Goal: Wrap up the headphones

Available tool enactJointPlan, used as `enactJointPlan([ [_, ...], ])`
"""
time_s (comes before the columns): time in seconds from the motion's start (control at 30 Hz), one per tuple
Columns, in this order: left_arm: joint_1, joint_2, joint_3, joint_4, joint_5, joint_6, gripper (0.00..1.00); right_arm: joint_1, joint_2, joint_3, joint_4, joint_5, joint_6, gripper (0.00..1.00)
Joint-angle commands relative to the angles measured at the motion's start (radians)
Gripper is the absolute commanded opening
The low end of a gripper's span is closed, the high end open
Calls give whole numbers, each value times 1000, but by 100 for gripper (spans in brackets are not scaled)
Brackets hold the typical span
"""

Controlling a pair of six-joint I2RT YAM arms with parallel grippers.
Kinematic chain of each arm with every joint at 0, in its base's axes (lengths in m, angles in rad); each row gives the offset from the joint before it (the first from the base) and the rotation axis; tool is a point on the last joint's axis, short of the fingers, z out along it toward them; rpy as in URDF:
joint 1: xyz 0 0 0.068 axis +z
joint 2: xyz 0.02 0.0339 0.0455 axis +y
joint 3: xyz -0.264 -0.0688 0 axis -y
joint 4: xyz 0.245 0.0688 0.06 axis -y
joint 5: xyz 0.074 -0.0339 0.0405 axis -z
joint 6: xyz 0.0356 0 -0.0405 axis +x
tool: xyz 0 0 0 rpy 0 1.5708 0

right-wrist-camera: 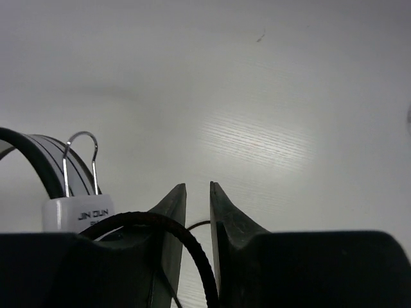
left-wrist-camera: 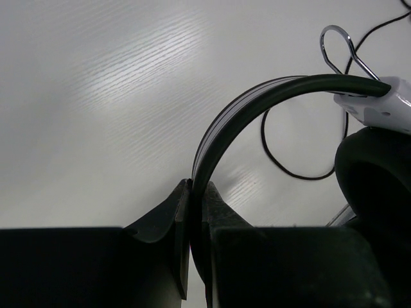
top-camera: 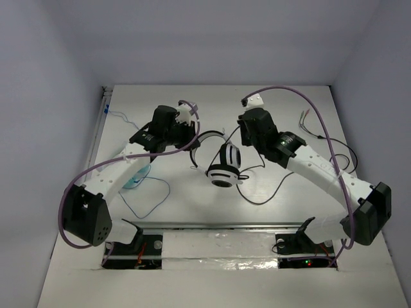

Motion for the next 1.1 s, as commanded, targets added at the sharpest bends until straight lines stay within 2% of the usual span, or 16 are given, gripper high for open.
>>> enactJointPlan([
  [0.0,27,-80,42,99,134,-65,0,-43,-72,-82,179,-158,73,28],
  [0.07,54,-94,61,108,177,-77,0,-95,-115,-143,294,-234,118,28],
  [0.1,54,-99,68,109,195,-85,0,-116,-133,-231,348,-341,130,28],
  [0.13,65,-102,75,112,211,-92,0,-170,-154,-281,485,-417,147,28],
  [0.17,65,-105,97,123,249,-107,0,-240,-193,-406,698,-612,218,28],
  [0.2,65,-105,101,126,264,-108,0,-241,-195,-407,700,-614,239,28],
  [0.23,74,-109,106,134,275,-114,0,-256,-189,-436,750,-714,250,30],
  [0.27,74,-109,111,140,286,-132,0,-256,-178,-468,825,-756,257,31],
  [0.37,83,-117,128,160,303,-164,0,-269,-110,-479,902,-848,277,31],
  [0.53,119,-123,143,262,363,-258,0,-269,-15,-538,1100,-1035,348,33],
  [0.7,174,-126,163,354,352,-367,0,-269,77,-582,1252,-1072,405,35],
  [0.83,174,-120,167,410,329,-446,0,-269,166,-594,1347,-1101,451,39],
  [1.07,174,-105,178,484,258,-569,0,-269,327,-610,1658,-1183,595,41],
])
